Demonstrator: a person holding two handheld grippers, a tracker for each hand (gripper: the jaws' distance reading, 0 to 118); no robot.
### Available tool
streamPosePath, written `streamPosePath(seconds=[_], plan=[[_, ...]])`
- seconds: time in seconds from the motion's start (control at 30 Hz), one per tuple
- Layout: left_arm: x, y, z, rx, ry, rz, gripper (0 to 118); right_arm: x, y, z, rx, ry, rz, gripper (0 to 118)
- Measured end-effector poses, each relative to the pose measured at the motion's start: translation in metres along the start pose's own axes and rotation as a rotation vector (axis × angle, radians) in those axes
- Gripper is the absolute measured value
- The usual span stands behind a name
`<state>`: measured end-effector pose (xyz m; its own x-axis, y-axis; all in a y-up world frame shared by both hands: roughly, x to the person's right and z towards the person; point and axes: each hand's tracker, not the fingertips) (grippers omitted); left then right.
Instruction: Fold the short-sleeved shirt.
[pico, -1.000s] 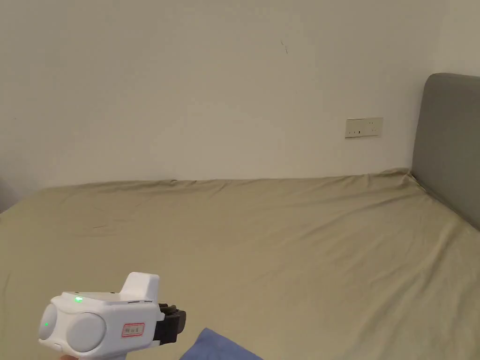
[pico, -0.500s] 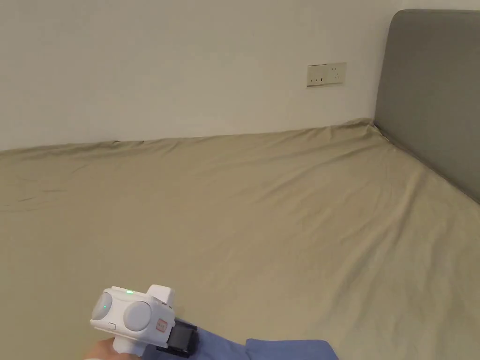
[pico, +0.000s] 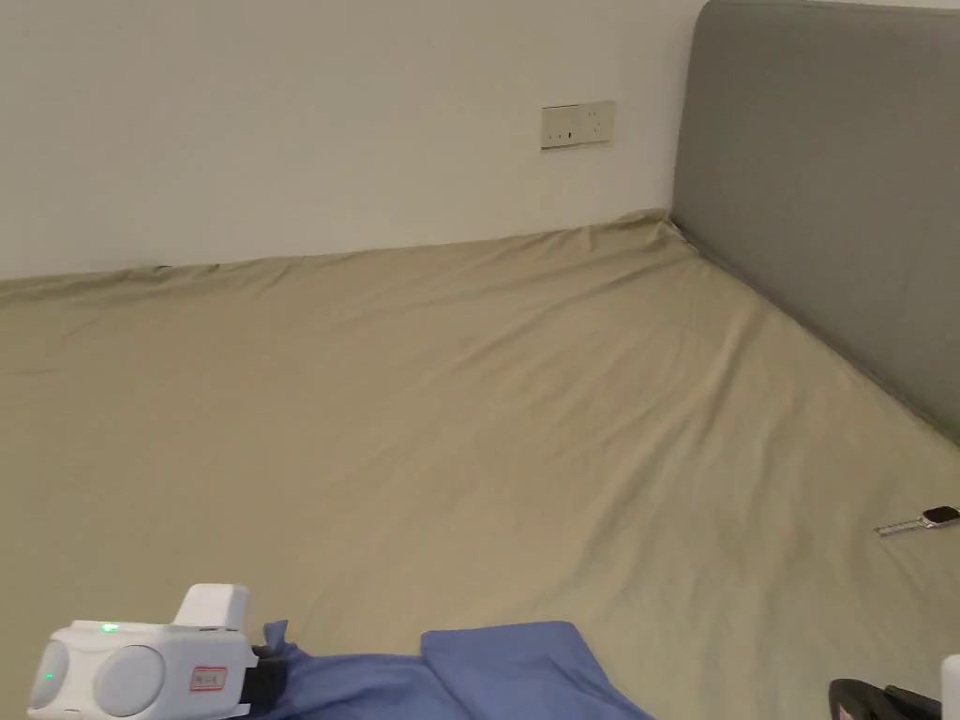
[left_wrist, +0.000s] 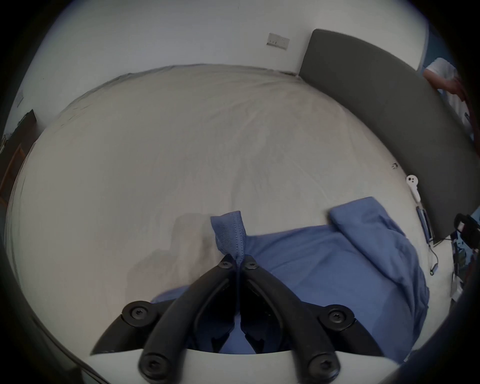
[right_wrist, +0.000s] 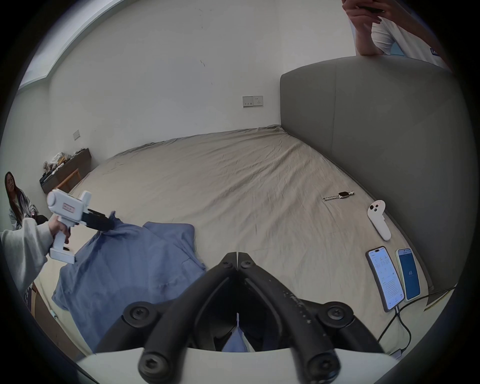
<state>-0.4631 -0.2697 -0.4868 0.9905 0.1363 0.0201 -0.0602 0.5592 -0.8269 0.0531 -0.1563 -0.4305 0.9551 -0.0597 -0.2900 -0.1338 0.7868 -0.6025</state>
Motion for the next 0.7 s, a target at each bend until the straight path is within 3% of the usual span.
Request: streamPosePath(seconds=[0.13, 0.23, 0.27, 0.3, 0.33, 0.37, 0.4, 0.43, 0.47, 0.6, 0.67, 0.7], plan=[[0.014, -0.012, 0.064, 0.073, -0.021, 0.006, 1, 0.008, -0.008, -0.010, -0.041, 0.020, 0.022, 1], [0.020, -0.015, 0.097, 0.099, -0.017, 0.014, 1, 0.017, -0.016, -0.034, -0.116, 0.115, -0.060, 3], [0.023, -0.016, 0.106, 0.107, -0.021, 0.008, 1, 0.020, -0.019, -0.045, -0.123, 0.135, -0.079, 15], [0.026, -0.018, 0.113, 0.114, -0.024, -0.005, 1, 0.022, -0.023, -0.056, -0.148, 0.146, -0.078, 42], [0.028, -0.020, 0.119, 0.122, -0.022, -0.019, 1, 0.020, -0.025, -0.068, -0.196, 0.142, -0.050, 83], [0.033, -0.022, 0.124, 0.124, -0.016, -0.028, 1, 0.018, -0.029, -0.081, -0.241, 0.154, -0.028, 111], [0.036, -0.023, 0.127, 0.127, -0.008, -0.032, 1, 0.016, -0.035, -0.092, -0.282, 0.174, -0.016, 118], [0.038, -0.025, 0.131, 0.128, -0.008, -0.033, 1, 0.016, -0.041, -0.099, -0.275, 0.235, -0.011, 113], [0.039, -0.028, 0.134, 0.131, -0.009, -0.032, 1, 0.014, -0.045, -0.109, -0.304, 0.225, -0.004, 112], [0.040, -0.037, 0.140, 0.132, -0.016, -0.012, 1, -0.014, -0.053, -0.135, -0.377, 0.243, 0.167, 110], [0.036, -0.044, 0.138, 0.124, -0.010, -0.021, 1, -0.032, -0.054, -0.143, -0.388, 0.229, 0.236, 80], [0.036, -0.046, 0.139, 0.120, -0.008, -0.027, 1, -0.037, -0.055, -0.144, -0.385, 0.234, 0.219, 79]])
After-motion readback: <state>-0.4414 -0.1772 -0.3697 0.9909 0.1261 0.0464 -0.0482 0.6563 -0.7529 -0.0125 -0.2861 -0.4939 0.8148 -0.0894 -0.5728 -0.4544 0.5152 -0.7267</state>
